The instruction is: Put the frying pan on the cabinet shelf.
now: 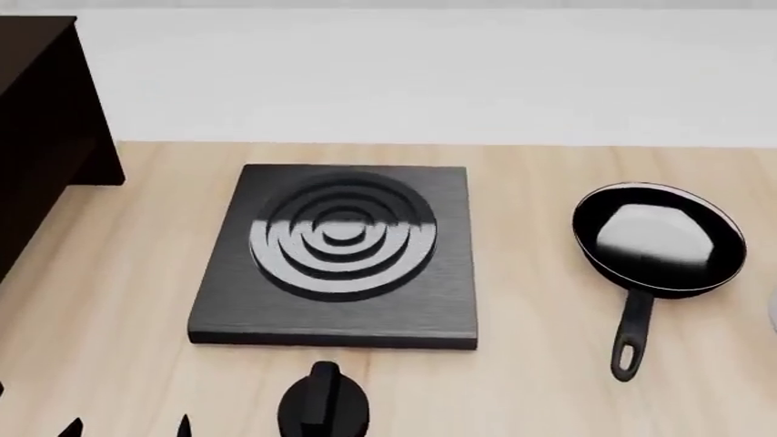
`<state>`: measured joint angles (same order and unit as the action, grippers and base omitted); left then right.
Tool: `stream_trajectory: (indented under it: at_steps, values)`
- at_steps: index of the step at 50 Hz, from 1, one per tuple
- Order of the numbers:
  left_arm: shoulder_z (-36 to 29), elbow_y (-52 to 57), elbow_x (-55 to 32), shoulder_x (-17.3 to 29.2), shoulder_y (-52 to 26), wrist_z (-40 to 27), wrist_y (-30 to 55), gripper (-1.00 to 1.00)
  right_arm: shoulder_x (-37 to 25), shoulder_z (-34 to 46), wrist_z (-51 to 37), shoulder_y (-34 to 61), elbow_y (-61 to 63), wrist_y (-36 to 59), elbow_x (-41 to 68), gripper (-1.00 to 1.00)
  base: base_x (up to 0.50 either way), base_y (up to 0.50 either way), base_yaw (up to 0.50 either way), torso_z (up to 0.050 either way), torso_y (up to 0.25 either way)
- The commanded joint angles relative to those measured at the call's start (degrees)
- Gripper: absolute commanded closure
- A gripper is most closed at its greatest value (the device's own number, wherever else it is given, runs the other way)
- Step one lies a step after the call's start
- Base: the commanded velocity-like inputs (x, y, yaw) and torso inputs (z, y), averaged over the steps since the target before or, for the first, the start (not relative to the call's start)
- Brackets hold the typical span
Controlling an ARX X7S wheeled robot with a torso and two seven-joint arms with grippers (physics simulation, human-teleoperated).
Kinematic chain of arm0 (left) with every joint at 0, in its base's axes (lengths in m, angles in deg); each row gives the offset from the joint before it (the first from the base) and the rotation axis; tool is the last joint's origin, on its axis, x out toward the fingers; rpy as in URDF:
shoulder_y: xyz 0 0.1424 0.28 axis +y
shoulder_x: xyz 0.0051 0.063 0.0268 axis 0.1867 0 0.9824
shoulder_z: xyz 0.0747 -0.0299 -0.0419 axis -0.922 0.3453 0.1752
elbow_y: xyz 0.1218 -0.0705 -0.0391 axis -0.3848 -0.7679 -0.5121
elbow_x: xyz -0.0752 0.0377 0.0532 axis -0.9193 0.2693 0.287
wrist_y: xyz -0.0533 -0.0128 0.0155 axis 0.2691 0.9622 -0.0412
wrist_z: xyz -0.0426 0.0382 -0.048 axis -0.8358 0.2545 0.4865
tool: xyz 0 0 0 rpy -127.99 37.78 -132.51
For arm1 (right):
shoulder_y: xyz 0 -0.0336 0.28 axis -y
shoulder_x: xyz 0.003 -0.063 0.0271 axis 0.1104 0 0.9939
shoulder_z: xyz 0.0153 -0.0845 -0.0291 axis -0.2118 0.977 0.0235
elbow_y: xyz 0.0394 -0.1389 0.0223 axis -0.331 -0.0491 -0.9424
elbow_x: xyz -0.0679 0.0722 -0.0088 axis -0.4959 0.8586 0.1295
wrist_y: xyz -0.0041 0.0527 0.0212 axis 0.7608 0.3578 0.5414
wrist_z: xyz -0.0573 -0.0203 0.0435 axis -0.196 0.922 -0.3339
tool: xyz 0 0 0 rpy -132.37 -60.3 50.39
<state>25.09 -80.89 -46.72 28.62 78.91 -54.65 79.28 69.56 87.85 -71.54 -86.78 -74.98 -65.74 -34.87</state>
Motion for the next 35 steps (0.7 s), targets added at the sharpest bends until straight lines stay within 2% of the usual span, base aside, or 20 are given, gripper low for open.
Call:
stream_trajectory:
  at_steps: [1, 31, 35]
  values:
    - [-0.45, -0.04, -0.34, 0.41, -0.07, -0.44, -0.15, -1.00, 0.26, 0.83, -0.34, 2.52, -1.67, 0.69, 0.25, -1.00, 0.50, 0.15, 0.00, 0.000, 0.000]
    - [-1.37, -0.01, -2.04, 1.23, -0.24, -1.01, 0.05, -1.00, -0.41, 2.42, -1.16, 1.08, -1.92, -1.71, 1.52, -1.00, 0.50, 0.15, 0.00, 0.000, 0.000]
    - [-1.47, -0.05, -2.11, 1.31, -0.26, -1.19, -0.08, -1.00, -0.42, 2.59, -1.16, 1.02, -2.22, -2.12, 1.86, -1.00, 0.13, 0.03, 0.00, 0.000, 0.000]
